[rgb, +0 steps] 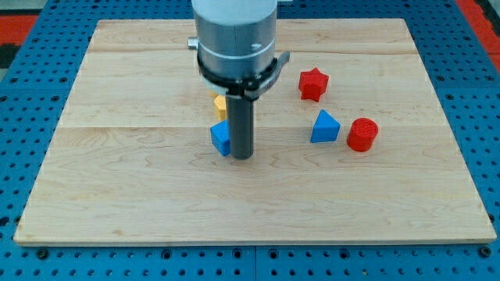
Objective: Push the blue cube towards the left of the board
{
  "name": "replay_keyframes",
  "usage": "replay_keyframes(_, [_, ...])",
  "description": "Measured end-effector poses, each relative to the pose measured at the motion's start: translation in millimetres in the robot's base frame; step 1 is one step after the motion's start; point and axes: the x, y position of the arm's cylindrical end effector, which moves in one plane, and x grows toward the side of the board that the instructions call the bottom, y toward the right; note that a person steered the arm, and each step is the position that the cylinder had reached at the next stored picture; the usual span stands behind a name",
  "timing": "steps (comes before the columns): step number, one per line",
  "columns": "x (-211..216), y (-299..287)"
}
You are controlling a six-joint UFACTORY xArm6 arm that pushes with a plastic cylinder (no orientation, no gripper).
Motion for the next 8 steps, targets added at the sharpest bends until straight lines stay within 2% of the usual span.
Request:
replay_keyframes(1, [-6.7, 43.7])
replay_keyframes(2, [-15.7, 50.4])
replay_keyframes(3, [-15.8, 17.8])
replay_keyframes(6, [-16.3, -130.5])
replay_keyframes(8, [-5.4, -146.8])
